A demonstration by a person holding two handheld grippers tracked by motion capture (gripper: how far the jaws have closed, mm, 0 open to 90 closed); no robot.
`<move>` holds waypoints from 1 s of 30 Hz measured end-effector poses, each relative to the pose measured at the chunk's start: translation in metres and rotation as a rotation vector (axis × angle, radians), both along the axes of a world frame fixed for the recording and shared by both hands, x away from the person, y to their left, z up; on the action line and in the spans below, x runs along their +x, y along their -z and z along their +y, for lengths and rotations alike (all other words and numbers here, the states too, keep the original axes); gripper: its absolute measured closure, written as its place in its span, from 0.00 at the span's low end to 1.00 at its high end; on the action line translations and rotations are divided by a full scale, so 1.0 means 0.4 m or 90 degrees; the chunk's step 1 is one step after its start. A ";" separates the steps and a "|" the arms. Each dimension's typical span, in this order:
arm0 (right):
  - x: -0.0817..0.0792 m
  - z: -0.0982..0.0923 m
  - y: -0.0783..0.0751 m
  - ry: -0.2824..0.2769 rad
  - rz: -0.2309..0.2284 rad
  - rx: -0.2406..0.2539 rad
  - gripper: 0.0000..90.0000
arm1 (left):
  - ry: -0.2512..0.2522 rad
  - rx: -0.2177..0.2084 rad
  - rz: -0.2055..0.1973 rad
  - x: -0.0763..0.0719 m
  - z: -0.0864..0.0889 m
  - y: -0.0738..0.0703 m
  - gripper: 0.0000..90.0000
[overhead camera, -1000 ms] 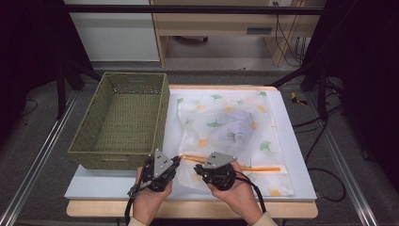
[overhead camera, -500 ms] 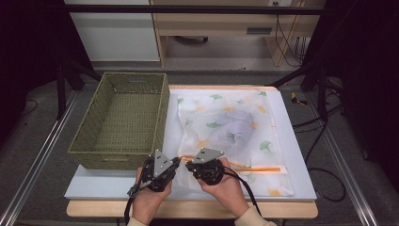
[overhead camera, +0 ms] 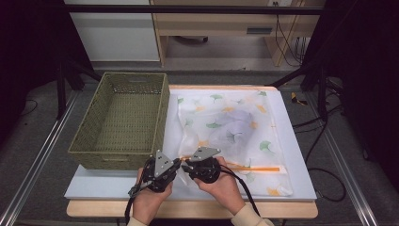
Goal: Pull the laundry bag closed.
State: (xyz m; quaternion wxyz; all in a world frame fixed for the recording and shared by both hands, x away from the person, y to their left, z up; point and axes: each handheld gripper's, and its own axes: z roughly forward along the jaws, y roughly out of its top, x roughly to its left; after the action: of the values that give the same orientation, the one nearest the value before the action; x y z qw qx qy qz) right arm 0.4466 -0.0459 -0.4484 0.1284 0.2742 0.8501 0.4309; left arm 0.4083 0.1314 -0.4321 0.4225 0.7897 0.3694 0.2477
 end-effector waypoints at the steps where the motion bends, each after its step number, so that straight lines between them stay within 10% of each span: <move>1: 0.000 0.001 0.001 -0.002 0.000 0.001 0.79 | 0.000 0.001 0.000 0.000 0.001 0.000 0.96; 30: 0.024 0.003 -0.021 -0.001 0.028 -0.012 0.93 | 0.006 -0.002 0.003 0.000 -0.001 0.002 0.96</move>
State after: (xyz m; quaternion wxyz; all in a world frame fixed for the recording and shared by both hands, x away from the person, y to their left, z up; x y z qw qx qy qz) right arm 0.4561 -0.0449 -0.4400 0.1116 0.2820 0.8569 0.4168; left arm 0.4081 0.1311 -0.4330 0.4242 0.7911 0.3673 0.2432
